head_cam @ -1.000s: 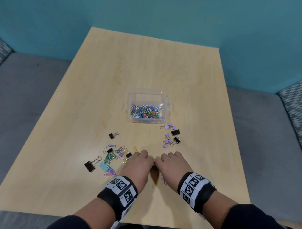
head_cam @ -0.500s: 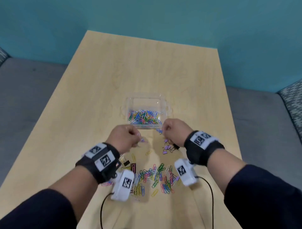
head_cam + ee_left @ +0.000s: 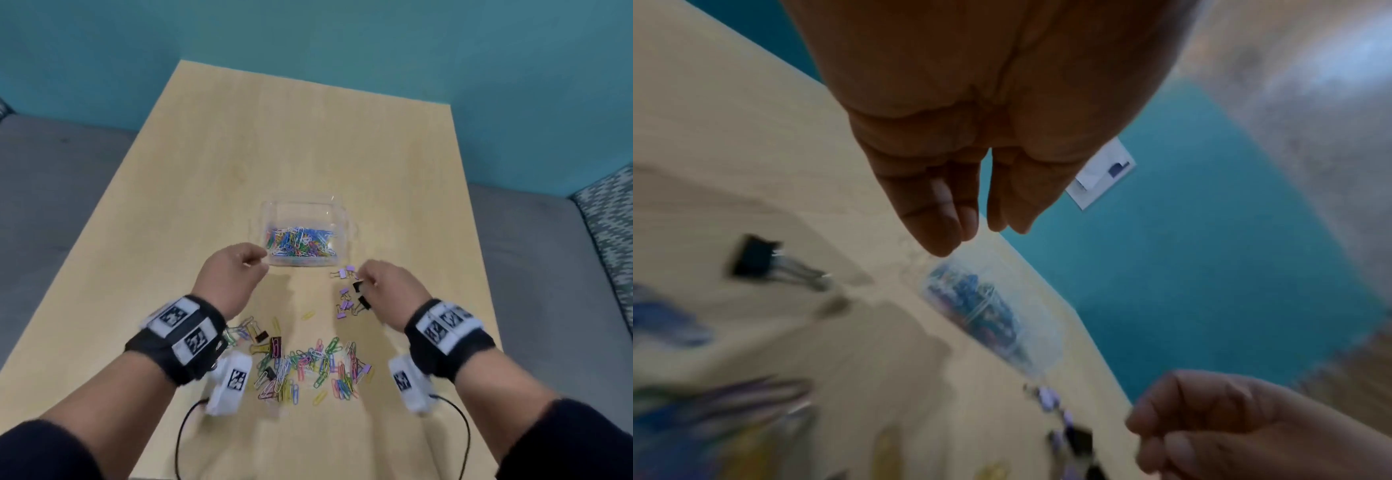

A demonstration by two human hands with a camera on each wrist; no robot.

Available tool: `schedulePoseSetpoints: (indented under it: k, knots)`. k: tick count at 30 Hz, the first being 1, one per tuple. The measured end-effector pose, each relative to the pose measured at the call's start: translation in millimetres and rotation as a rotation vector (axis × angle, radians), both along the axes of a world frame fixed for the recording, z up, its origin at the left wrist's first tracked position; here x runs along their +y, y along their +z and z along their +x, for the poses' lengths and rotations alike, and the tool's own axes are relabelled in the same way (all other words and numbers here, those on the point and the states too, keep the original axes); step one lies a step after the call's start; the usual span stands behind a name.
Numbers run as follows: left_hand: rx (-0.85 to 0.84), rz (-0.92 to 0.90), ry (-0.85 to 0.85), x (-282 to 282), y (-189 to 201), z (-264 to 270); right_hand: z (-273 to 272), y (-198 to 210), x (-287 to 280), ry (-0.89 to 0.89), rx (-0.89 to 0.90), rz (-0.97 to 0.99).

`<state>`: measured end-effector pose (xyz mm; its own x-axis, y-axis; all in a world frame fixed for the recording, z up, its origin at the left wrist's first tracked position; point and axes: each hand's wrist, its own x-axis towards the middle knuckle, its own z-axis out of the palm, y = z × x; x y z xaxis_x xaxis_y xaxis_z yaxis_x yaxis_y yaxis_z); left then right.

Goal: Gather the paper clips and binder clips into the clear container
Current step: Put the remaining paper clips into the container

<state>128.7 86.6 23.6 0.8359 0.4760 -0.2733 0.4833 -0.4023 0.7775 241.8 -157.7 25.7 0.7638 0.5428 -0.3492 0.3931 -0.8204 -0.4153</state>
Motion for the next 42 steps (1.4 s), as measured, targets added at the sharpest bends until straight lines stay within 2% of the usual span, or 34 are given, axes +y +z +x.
schedulePoseSetpoints:
  k: [2, 5, 8, 12, 21, 26, 30, 33, 38, 42]
  knots:
    - [0.031, 0.12, -0.095, -10.2, -3.8, -30.6, -30.5, -16.5, -32.2, 0.094, 0.021, -0.072]
    - [0.013, 0.174, -0.207, -32.2, -12.2, -65.5, -70.6, -33.8, -62.7, 0.189, 0.038, -0.131]
    - [0.01, 0.162, -0.258, -54.4, -20.7, -86.4, -89.8, -46.7, -69.3, 0.17, 0.045, -0.133]
    - [0.007, 0.141, -0.31, -75.4, -25.7, -98.6, -89.1, -52.5, -62.4, 0.105, 0.024, -0.138]
    - [-0.026, 0.192, -0.365, -90.2, -19.8, -108.2, -77.6, -43.6, -52.6, 0.06, 0.074, -0.205]
    - [-0.021, 0.25, -0.466, -99.0, -21.3, -103.6, -51.0, -42.7, -48.4, -0.132, 0.04, -0.087]
    - [-0.02, 0.438, -0.561, -107.2, -28.7, -79.4, -59.5, -41.2, -63.8, -0.256, 0.037, -0.004]
    - [0.036, 0.572, -0.603, -110.6, -42.7, -52.3, -90.0, -48.0, -76.1, -0.224, 0.084, -0.051]
    - [0.19, 0.693, -0.76, -112.6, -61.0, -32.1, -119.0, -57.3, -54.7, -0.148, 0.067, 0.053]
    - [0.036, 0.66, -0.875, -117.3, -52.8, -69.7, -124.5, -54.3, -50.6, -0.027, 0.068, 0.105]
